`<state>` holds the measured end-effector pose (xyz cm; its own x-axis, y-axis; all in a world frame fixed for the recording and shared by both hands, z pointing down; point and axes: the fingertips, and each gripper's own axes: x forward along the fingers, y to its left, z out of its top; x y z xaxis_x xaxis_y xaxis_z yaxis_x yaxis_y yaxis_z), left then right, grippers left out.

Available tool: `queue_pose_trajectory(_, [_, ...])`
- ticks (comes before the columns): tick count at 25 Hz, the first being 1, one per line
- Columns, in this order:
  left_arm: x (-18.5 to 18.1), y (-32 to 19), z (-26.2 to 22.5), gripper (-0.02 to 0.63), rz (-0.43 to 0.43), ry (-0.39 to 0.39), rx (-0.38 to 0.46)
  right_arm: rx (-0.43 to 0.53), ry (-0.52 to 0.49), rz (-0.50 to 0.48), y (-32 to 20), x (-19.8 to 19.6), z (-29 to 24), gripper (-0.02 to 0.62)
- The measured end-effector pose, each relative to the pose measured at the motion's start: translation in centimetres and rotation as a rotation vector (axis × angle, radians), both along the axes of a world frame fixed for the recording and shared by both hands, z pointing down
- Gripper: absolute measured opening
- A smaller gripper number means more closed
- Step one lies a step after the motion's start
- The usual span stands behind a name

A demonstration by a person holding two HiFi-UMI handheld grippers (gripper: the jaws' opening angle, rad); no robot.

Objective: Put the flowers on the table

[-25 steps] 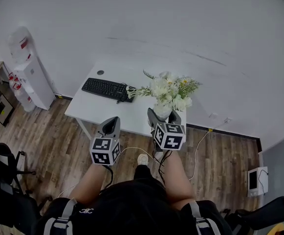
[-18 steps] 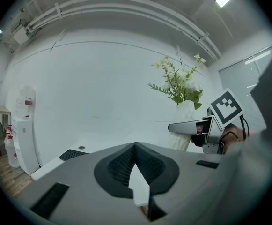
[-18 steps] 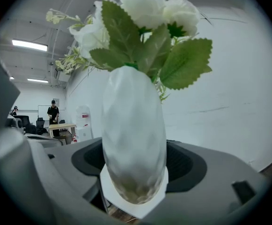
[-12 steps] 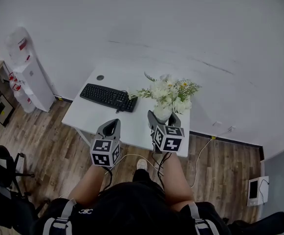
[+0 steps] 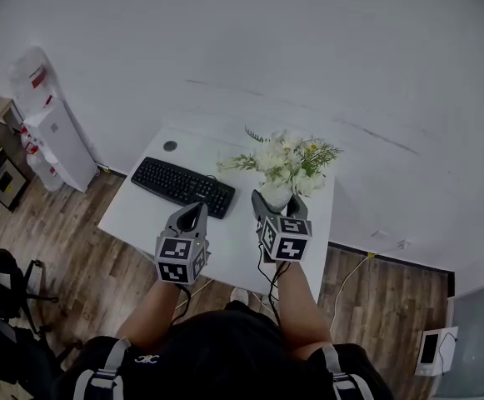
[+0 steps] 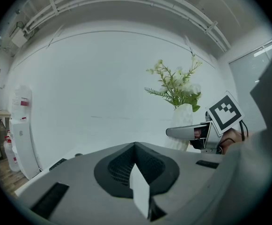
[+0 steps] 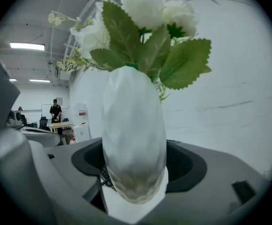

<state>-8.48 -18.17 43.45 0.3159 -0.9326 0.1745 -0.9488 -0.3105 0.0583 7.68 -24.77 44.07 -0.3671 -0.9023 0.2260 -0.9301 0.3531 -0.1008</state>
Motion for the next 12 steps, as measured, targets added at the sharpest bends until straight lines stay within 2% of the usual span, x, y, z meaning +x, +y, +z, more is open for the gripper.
queue_pose_trajectory(6, [2.9,-8.6,0.3,0.0,-0.015,-0.016,-0.037,-0.006,-0.004,-0.032,-8.9,1.9,0.3,0.377])
queue_pose_trajectory(12, [5.3,-15.1,1.4,0.0,-0.04,-0.021,-0.083,-0.024,0.014,-0.071,-16.6,3.4,2.4,0.376])
